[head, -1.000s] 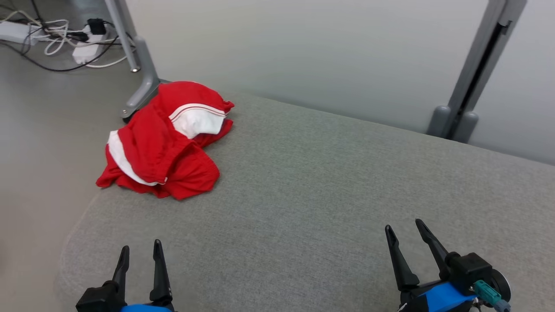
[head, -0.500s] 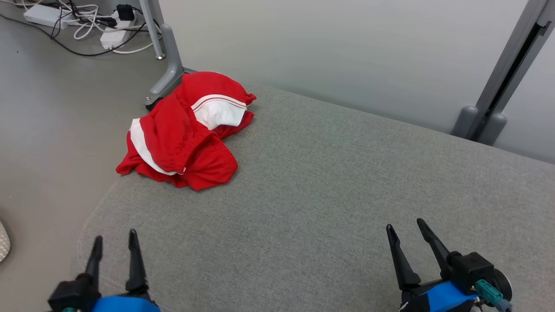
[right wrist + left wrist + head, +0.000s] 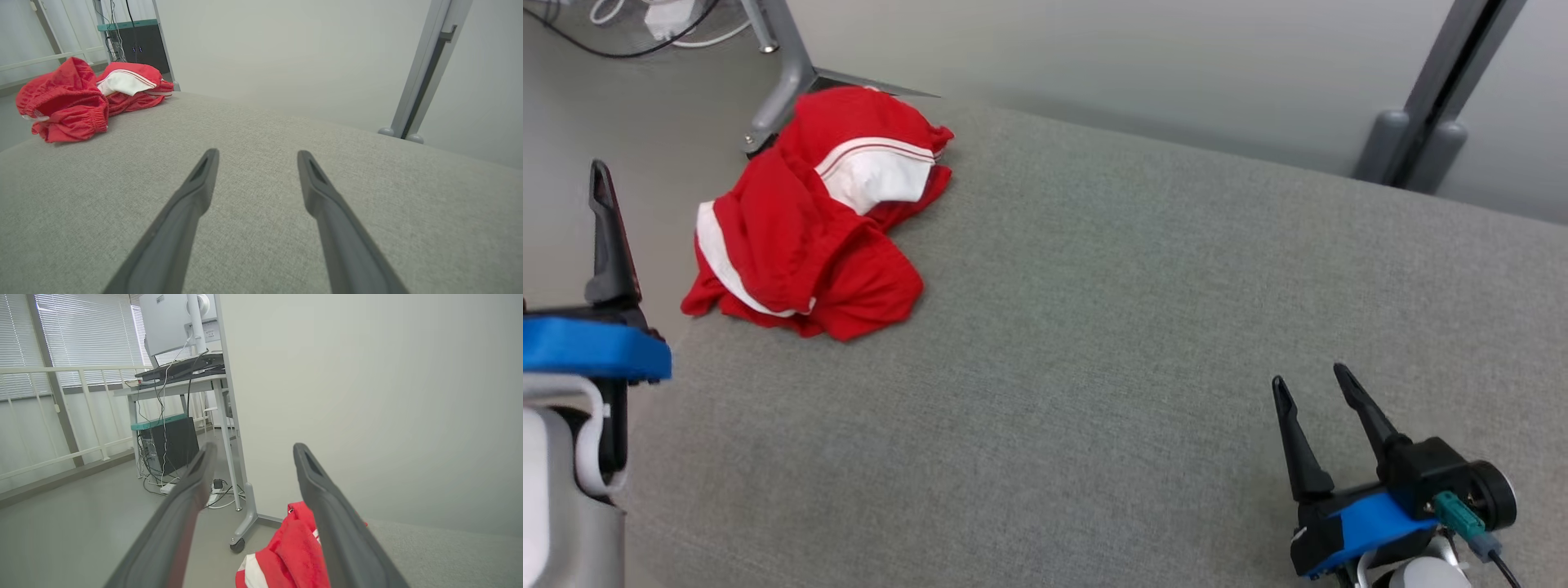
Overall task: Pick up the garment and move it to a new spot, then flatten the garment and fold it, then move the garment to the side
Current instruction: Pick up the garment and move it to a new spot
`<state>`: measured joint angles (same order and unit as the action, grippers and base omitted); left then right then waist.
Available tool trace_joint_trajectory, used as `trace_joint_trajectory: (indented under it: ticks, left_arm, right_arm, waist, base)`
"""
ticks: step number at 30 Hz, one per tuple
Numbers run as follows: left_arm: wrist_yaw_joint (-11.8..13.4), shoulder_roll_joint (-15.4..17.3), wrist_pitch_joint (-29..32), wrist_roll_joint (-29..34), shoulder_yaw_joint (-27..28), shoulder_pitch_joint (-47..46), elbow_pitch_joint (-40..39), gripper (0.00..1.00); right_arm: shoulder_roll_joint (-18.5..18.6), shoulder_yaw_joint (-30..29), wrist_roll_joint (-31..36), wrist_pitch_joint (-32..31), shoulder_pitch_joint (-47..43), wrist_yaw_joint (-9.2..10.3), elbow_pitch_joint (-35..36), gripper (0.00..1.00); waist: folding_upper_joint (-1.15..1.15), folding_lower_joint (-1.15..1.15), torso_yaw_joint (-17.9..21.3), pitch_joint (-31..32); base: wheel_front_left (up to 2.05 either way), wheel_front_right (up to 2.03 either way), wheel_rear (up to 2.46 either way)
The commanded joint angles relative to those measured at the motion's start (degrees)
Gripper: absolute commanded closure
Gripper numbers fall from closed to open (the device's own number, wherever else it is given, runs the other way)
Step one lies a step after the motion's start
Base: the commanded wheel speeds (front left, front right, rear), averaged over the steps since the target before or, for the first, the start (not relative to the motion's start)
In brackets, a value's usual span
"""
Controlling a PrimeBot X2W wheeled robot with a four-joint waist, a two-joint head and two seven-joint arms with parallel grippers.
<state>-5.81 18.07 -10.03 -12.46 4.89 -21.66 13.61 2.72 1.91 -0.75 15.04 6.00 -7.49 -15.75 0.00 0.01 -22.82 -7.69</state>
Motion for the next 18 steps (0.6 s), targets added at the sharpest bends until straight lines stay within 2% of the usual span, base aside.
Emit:
trace_joint_trajectory:
  ticks: [1,5,14,18]
  left_arm:
    - [-0.4,0.5,1.3,-0.7,-0.1,-2.1,1.5,0.0]
    - [-1.3,2.2,7.0,-3.8,-1.7,-7.4,8.6,0.0]
    - [-1.6,2.1,19.5,-13.3,-8.7,-11.1,24.4,0.0]
    - [-1.6,1.7,20.7,-16.7,-9.6,-12.5,28.7,0.0]
  right_arm:
    - [0.3,-0.2,1.0,0.2,0.9,-0.01,0.2,0.0]
    - [0.3,-0.1,3.3,0.2,2.1,-0.01,0.4,0.0]
    - [0.3,-1.6,7.9,0.2,3.3,-0.01,1.8,0.0]
    - [0.3,-1.7,8.7,0.2,3.9,-0.01,2.5,0.0]
  waist:
    - [0.0,-0.01,0.4,-0.9]
    - [0.0,-0.01,2.2,-3.7]
    - [0.0,-0.01,4.7,-9.9]
    - [0.0,-0.01,5.3,-12.1]
  base:
    - [0.0,0.0,0.0]
    - [0.0,0.0,0.0]
    - [0.0,0.0,0.0]
    - [0.0,0.0,0.0]
